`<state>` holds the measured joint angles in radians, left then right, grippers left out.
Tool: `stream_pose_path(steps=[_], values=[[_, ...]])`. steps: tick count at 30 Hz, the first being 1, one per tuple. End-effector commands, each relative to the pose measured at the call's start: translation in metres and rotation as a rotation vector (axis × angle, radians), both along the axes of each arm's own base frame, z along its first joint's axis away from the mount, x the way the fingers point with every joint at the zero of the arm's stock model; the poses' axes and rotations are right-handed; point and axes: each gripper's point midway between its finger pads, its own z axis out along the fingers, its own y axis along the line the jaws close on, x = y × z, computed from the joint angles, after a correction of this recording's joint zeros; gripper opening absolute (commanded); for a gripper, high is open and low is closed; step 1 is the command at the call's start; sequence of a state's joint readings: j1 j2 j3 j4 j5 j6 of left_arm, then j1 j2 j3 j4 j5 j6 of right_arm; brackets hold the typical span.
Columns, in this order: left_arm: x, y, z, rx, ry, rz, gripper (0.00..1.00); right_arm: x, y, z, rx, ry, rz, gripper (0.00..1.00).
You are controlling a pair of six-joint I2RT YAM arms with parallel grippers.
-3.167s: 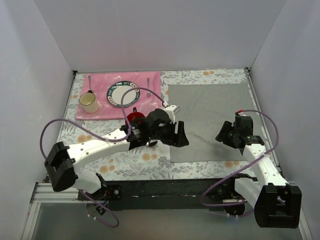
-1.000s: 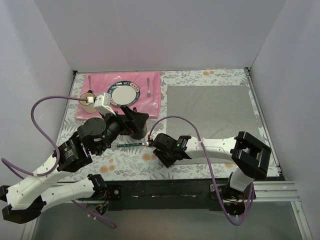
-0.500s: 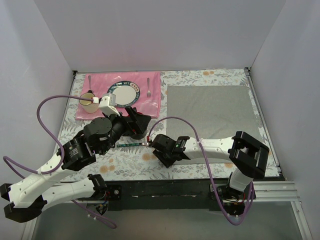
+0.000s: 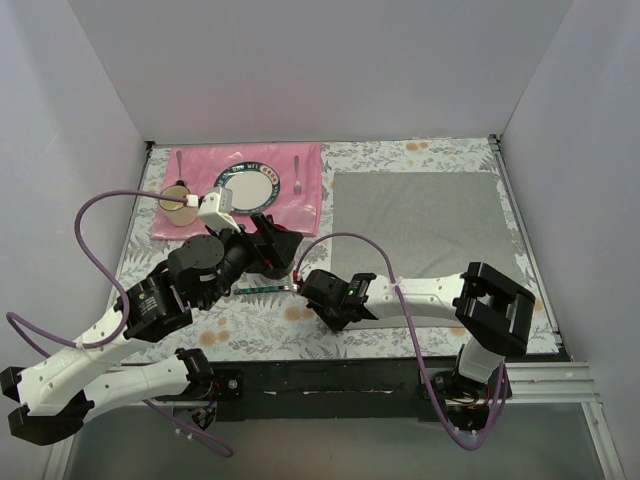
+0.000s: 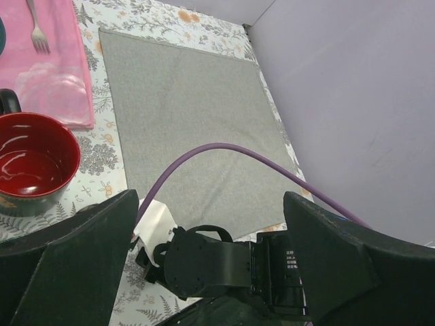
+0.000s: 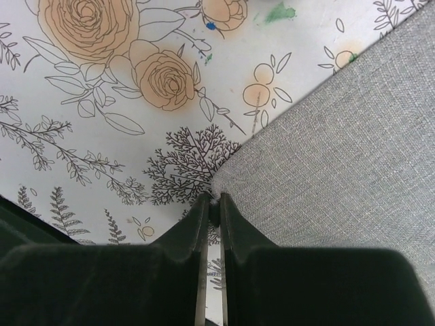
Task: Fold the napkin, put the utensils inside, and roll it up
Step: Fold the napkin
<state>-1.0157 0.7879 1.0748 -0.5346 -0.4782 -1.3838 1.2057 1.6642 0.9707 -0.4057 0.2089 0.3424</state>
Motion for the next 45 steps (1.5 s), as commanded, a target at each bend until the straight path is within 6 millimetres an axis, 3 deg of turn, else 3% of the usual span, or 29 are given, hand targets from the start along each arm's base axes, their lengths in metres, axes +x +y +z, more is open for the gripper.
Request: stream_pose_path(steps=[1,5,8,9,11,18,20,21,22,24,25,26,28,29,31,33,34,35,41,45], values=[[0.002,-0.003,-0.001,0.01,-0.006,-0.003,0.88,0.006,-0.014,0.005,-0.061,-0.044,-0.055,0.08],[0.003,-0.007,-0.006,0.015,-0.01,-0.015,0.88,0.031,-0.016,0.039,-0.04,-0.12,-0.134,0.02],[0.004,-0.011,-0.01,0.019,-0.01,-0.024,0.89,0.058,-0.041,0.056,-0.062,-0.174,-0.245,0.01],[0.004,-0.014,-0.01,0.019,-0.013,-0.035,0.88,0.078,-0.057,0.061,-0.075,-0.204,-0.318,0.01],[0.005,-0.018,-0.018,0.034,-0.006,-0.045,0.88,0.098,-0.078,0.073,-0.069,-0.236,-0.394,0.01],[0.007,-0.035,-0.037,0.071,-0.001,-0.096,0.89,0.198,-0.192,0.114,-0.108,-0.42,-0.752,0.01],[0.009,-0.041,-0.04,0.091,-0.01,-0.111,0.89,0.221,-0.209,0.123,-0.095,-0.445,-0.776,0.01],[0.011,-0.045,-0.042,0.105,-0.008,-0.119,0.89,0.235,-0.229,0.127,-0.097,-0.459,-0.831,0.01],[0.012,-0.049,-0.043,0.115,-0.008,-0.13,0.89,0.25,-0.235,0.139,-0.074,-0.493,-0.855,0.01],[0.016,-0.056,-0.045,0.144,-0.01,-0.144,0.89,0.272,-0.266,0.138,-0.117,-0.502,-0.911,0.01],[0.016,-0.059,-0.045,0.149,-0.013,-0.153,0.89,0.283,-0.275,0.132,-0.133,-0.5,-0.929,0.01],[0.017,-0.062,-0.046,0.158,-0.018,-0.165,0.89,0.298,-0.281,0.143,-0.117,-0.527,-0.948,0.01],[0.02,-0.069,-0.049,0.17,-0.018,-0.178,0.89,0.316,-0.304,0.135,-0.144,-0.513,-0.983,0.01],[0.021,-0.072,-0.053,0.177,-0.015,-0.187,0.89,0.328,-0.31,0.143,-0.134,-0.531,-0.997,0.01],[0.024,-0.079,-0.06,0.189,-0.01,-0.198,0.89,0.342,-0.33,0.133,-0.172,-0.524,-1.012,0.01],[0.027,-0.085,-0.063,0.185,-0.004,-0.211,0.89,0.358,-0.348,0.14,-0.175,-0.552,-1.046,0.01],[0.028,-0.089,-0.071,0.199,0.008,-0.22,0.89,0.363,-0.355,0.127,-0.196,-0.531,-1.047,0.01],[0.029,-0.091,-0.074,0.195,0.014,-0.23,0.89,0.372,-0.367,0.134,-0.186,-0.548,-1.072,0.01],[0.042,-0.103,-0.093,0.2,0.053,-0.259,0.88,0.397,-0.401,0.112,-0.14,-0.503,-1.125,0.01],[0.049,-0.105,-0.101,0.201,0.074,-0.27,0.88,0.413,-0.408,0.103,-0.108,-0.498,-1.135,0.01]])
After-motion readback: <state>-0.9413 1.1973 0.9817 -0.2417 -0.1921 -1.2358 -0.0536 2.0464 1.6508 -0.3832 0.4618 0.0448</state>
